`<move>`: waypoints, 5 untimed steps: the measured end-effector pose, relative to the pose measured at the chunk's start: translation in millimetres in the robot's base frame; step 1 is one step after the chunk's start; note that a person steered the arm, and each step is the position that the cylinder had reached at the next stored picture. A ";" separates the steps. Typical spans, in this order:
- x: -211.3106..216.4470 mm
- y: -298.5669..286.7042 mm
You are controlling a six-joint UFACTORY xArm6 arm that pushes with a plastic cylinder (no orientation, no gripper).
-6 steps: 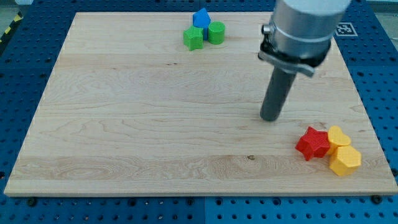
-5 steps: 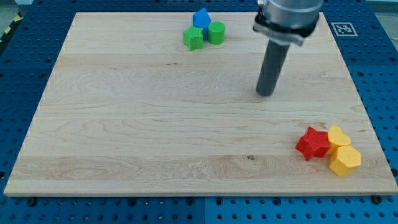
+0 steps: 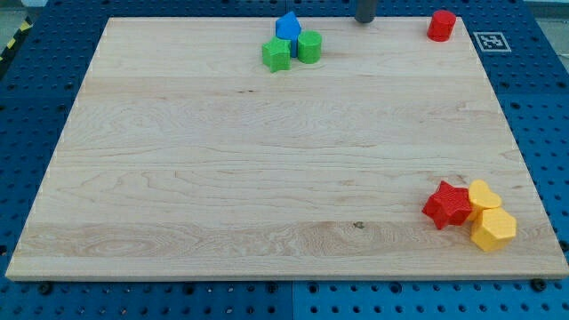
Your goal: Push the red circle downwards of the board
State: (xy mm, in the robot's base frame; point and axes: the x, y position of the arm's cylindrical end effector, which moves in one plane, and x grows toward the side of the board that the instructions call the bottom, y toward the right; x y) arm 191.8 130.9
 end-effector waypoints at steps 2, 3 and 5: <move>-0.1 51.4; 0.0 106.6; 0.6 123.1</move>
